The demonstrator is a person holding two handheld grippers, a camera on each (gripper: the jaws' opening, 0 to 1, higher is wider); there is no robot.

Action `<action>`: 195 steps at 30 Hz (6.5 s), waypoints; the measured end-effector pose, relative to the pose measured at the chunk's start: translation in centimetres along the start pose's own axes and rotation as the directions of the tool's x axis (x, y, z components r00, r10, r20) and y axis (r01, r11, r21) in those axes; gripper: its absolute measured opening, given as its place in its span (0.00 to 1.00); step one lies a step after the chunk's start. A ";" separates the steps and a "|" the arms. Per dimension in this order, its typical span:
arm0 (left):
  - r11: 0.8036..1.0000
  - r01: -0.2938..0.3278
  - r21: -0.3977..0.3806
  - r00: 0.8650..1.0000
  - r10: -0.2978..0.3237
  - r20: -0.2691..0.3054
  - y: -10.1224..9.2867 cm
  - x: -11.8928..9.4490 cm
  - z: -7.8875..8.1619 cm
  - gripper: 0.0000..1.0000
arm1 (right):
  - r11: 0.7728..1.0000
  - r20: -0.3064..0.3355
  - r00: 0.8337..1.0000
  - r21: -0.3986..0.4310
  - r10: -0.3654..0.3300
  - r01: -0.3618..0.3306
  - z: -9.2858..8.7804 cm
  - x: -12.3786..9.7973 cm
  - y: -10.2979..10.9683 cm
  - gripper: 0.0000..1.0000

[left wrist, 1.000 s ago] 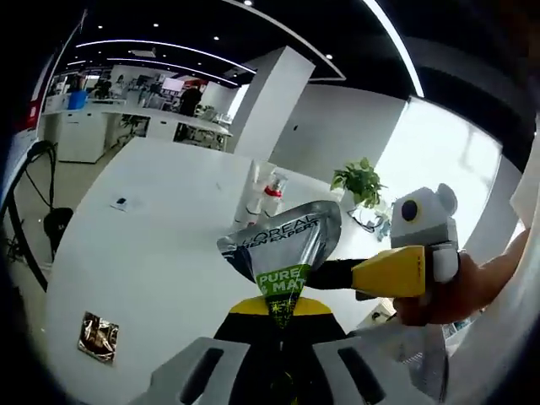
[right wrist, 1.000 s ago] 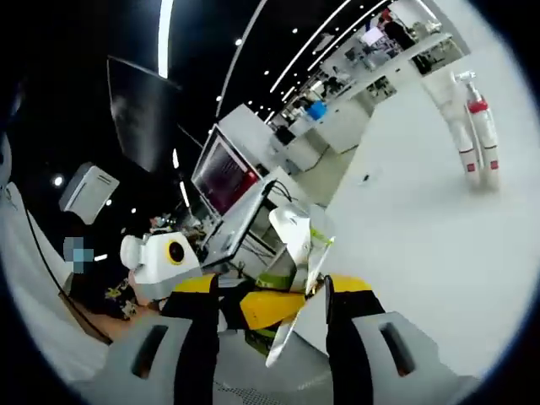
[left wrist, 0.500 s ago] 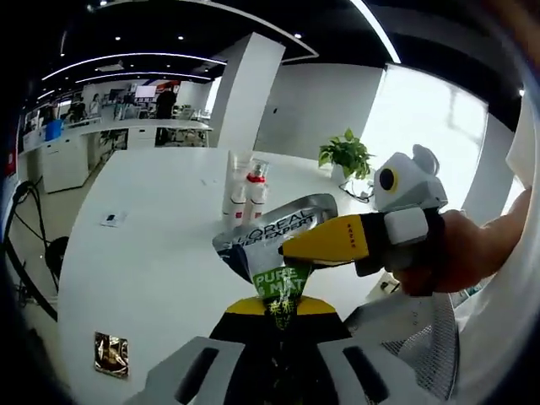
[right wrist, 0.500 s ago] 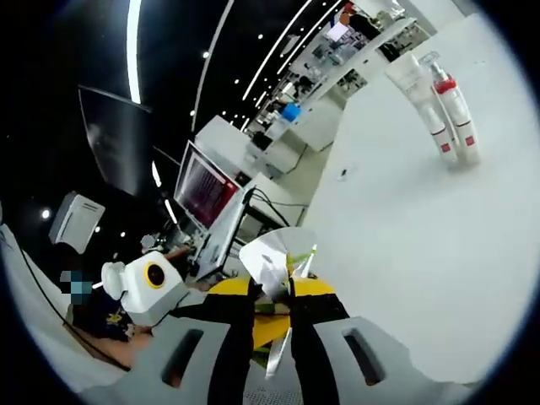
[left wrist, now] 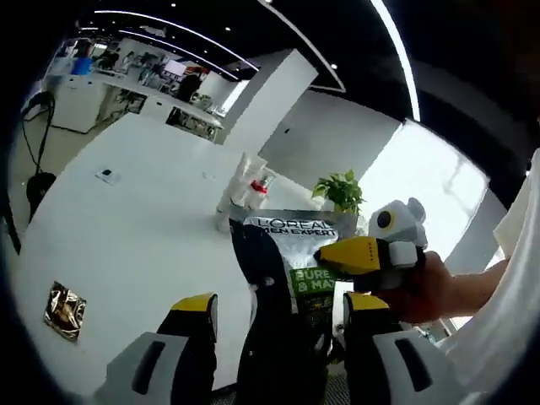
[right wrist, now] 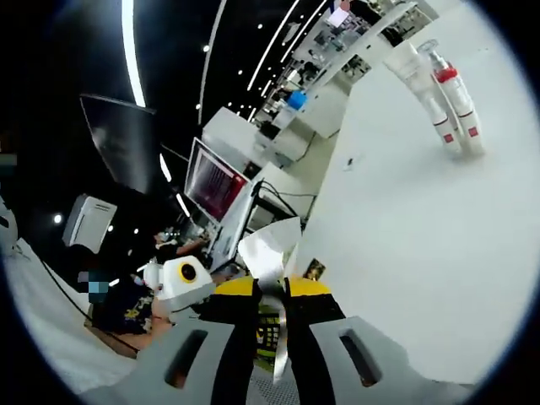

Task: Arrange the skincare products in the storage area until every visible bottle or jar stands upright without overlapping.

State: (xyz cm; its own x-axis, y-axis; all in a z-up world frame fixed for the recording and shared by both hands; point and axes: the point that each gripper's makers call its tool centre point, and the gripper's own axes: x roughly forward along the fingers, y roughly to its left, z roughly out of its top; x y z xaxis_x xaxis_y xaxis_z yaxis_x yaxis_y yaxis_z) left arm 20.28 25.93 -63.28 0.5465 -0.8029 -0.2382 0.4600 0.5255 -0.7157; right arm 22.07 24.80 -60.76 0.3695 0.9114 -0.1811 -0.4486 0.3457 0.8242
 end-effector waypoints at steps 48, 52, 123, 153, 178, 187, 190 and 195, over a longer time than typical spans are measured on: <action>0.842 0.349 -0.410 0.933 -0.270 0.238 -0.8 -2.6 3.5 0.01 | 0.989 -0.163 0.977 -0.028 0.139 -0.146 -4.2 0.6 0.8 0.16; 0.850 0.333 -0.409 0.935 -0.243 0.258 -0.3 -2.6 3.8 0.01 | 0.984 -0.141 0.974 0.027 0.175 -0.173 -3.2 -0.2 1.0 0.04; 0.838 0.356 -0.414 0.933 -0.343 0.108 -1.3 -1.3 3.7 0.01 | 0.932 0.077 0.993 -0.343 -0.094 0.115 2.8 -2.3 -1.3 0.74; 0.880 0.208 -0.428 0.975 -0.220 0.022 10.1 10.4 12.2 0.01 | 0.533 0.114 0.801 -0.690 -0.588 0.490 -2.3 -6.9 -10.9 0.71; 0.863 -0.005 -0.505 0.992 -0.059 -0.111 16.7 18.9 7.1 0.01 | 0.501 0.097 0.763 -0.700 -0.639 0.509 -2.6 -7.7 -12.0 0.62; 0.885 -0.076 -0.459 0.987 0.002 -0.158 17.6 19.8 5.1 0.01 | 0.504 0.087 0.765 -0.703 -0.638 0.501 -2.9 -7.7 -12.1 0.62; 0.896 -0.090 -0.435 0.985 0.016 -0.170 17.7 19.9 4.8 0.01 | 0.505 0.088 0.764 -0.701 -0.639 0.503 -2.9 -7.7 -12.2 0.62; 0.883 -0.138 -0.449 0.985 0.074 -0.157 18.6 20.2 5.2 0.02 | 0.501 0.087 0.763 -0.706 -0.640 0.500 -2.9 -7.7 -12.2 0.61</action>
State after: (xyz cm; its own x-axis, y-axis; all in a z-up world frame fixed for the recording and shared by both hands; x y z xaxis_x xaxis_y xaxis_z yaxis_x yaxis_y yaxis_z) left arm 43.53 20.99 -77.99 0.4625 -0.7959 -0.3906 0.0168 0.4484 -0.8937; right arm 22.30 14.18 -70.92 0.6397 0.4550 -0.6195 -0.6144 0.7869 -0.0566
